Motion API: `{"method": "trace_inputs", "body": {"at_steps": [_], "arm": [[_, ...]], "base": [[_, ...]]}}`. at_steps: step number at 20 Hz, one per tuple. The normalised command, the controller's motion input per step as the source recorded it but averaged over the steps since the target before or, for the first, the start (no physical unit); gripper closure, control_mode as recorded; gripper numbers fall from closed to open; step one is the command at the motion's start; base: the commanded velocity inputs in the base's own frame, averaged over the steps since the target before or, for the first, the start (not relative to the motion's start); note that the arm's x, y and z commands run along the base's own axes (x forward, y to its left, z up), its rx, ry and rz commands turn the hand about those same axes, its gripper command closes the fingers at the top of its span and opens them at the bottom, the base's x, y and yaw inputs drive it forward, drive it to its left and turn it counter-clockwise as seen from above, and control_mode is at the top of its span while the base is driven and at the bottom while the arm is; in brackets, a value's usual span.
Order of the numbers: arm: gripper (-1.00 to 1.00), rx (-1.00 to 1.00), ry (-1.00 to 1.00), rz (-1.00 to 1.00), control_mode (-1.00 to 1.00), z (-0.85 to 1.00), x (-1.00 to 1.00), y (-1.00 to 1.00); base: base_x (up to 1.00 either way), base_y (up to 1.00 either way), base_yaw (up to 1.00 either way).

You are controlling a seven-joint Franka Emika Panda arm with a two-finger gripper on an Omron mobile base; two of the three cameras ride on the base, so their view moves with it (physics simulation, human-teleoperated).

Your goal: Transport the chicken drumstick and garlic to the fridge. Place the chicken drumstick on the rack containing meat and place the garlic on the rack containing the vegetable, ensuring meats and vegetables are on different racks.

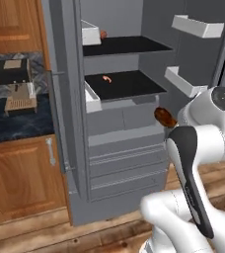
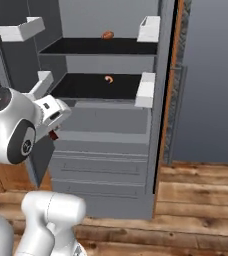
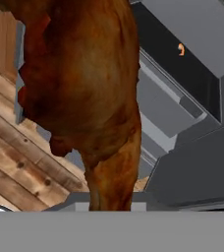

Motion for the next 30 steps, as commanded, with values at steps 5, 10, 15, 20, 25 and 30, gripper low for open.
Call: {"method": "trace_inputs", "body": {"at_steps": [5, 10, 15, 20, 25, 30], "arm": [[1.0, 0.0, 0.0, 0.0, 1.0, 0.0, 0.0, 0.0], [1.0, 0.0, 0.0, 0.0, 1.0, 0.0, 0.0, 0.0], [1.0, 0.0, 0.0, 0.0, 1.0, 0.0, 0.0, 0.0], [1.0, 0.0, 0.0, 0.0, 1.0, 0.0, 0.0, 0.0], [1.0, 0.0, 0.0, 0.0, 1.0, 0.0, 0.0, 0.0], [1.0, 0.0, 0.0, 0.0, 1.0, 0.0, 0.0, 0.0]], "base": [[0.23, -0.36, 0.34], [0.52, -0.37, 0.04], [0.98, -0.01, 0.0], [0.98, -0.01, 0.0], [1.0, 0.0, 0.0], [0.87, 0.0, 0.0]]}}
